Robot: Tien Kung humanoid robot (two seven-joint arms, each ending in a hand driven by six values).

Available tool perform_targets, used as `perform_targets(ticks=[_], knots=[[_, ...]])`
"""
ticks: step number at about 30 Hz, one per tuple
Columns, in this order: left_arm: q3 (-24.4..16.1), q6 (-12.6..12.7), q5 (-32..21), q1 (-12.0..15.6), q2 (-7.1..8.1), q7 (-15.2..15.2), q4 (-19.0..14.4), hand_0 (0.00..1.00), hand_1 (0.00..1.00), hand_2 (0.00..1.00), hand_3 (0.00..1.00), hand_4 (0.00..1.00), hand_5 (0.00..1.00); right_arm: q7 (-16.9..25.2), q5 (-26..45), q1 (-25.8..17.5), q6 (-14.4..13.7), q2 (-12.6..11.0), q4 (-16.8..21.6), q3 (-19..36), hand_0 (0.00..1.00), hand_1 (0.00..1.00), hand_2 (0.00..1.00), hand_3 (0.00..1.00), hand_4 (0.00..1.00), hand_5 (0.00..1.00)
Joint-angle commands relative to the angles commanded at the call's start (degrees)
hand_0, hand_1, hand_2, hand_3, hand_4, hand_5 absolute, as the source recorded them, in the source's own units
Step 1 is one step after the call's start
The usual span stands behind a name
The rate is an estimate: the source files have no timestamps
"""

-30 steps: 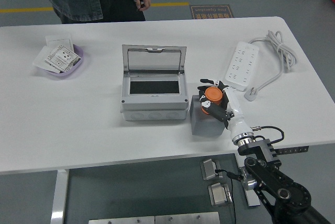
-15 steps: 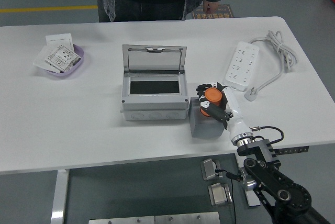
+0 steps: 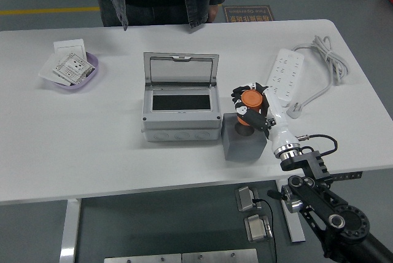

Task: Pick up the cylinder from the cube,place it in the box,flap close box

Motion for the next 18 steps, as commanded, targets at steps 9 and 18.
perform_targets(ticks=[9,18], knots=[[-0.66,0.01,0.68,-0.08,0.16,0.19,0.0,0.609,0.679,0.635,0.63,0.714,0.497,-7.44,-11.62,7.79,-4.3,-0.71,0.85,-5.41,0.463,0.3,0.483,0.324,0.002,0.002],[-1.25,0.06,1.33,0.0,0.42,0.43,0.0,0.61,0.679,0.636,0.631,0.715,0.505,-12.98,-22.73,15.75,-4.35,0.77,-3.25,-12.07,0.048,0.133,0.396,0.275,0.002,0.002]])
